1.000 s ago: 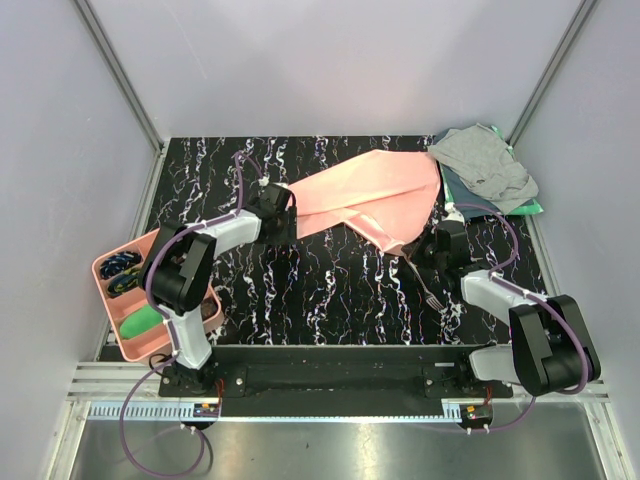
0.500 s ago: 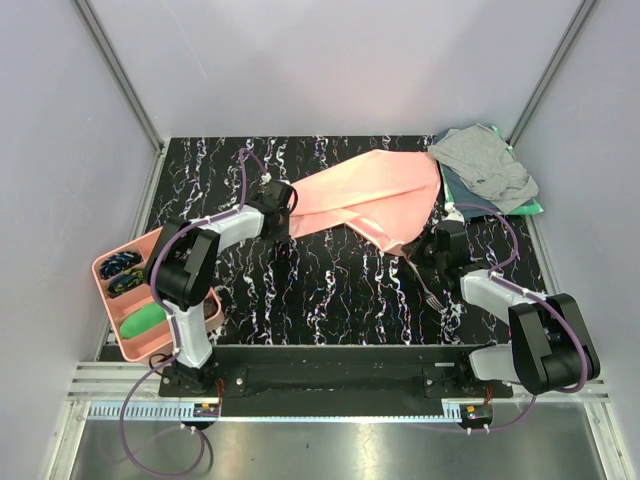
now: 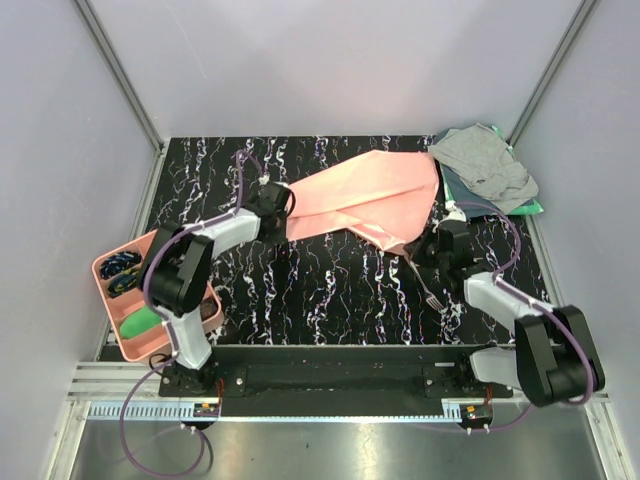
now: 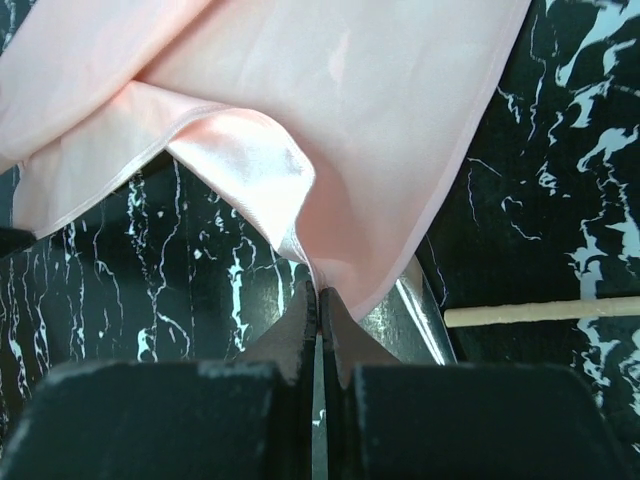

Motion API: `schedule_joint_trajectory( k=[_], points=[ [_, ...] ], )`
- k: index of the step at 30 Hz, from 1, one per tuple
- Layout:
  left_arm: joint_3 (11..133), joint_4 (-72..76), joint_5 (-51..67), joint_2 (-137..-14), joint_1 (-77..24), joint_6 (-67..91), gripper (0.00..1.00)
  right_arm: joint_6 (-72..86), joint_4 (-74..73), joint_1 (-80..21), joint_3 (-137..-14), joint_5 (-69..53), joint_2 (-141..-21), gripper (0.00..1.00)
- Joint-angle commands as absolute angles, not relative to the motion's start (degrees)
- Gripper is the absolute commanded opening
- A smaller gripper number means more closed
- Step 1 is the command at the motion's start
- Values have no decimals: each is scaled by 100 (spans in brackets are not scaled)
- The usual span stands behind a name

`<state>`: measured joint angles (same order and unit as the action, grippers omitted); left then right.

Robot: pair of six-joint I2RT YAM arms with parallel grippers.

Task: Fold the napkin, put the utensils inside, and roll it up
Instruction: Flatten the napkin out

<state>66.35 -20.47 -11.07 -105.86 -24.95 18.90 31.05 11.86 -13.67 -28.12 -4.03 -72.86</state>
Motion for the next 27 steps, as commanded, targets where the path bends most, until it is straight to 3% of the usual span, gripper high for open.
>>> schedule_joint_trajectory(
  k=[1, 7, 18, 27],
  points=[
    [6513, -1987, -1555, -9311, -2522, 1942, 0, 2454, 853, -1389, -3225, -150, -6436, 0],
    [6618, -2100, -1626, -7896, -2514, 1907, 0, 1716, 352, -1380, -3779, -61, -5487, 0],
    [7425, -3031, -1732, -5232, -2514, 1521, 0, 624, -342, -1441, -5307, -1195, -3868, 0],
    [8893, -3586, -1574, -4737, -2514, 1520, 0, 861, -1072, -1450, -7083, -1012, -4042, 0]
  ],
)
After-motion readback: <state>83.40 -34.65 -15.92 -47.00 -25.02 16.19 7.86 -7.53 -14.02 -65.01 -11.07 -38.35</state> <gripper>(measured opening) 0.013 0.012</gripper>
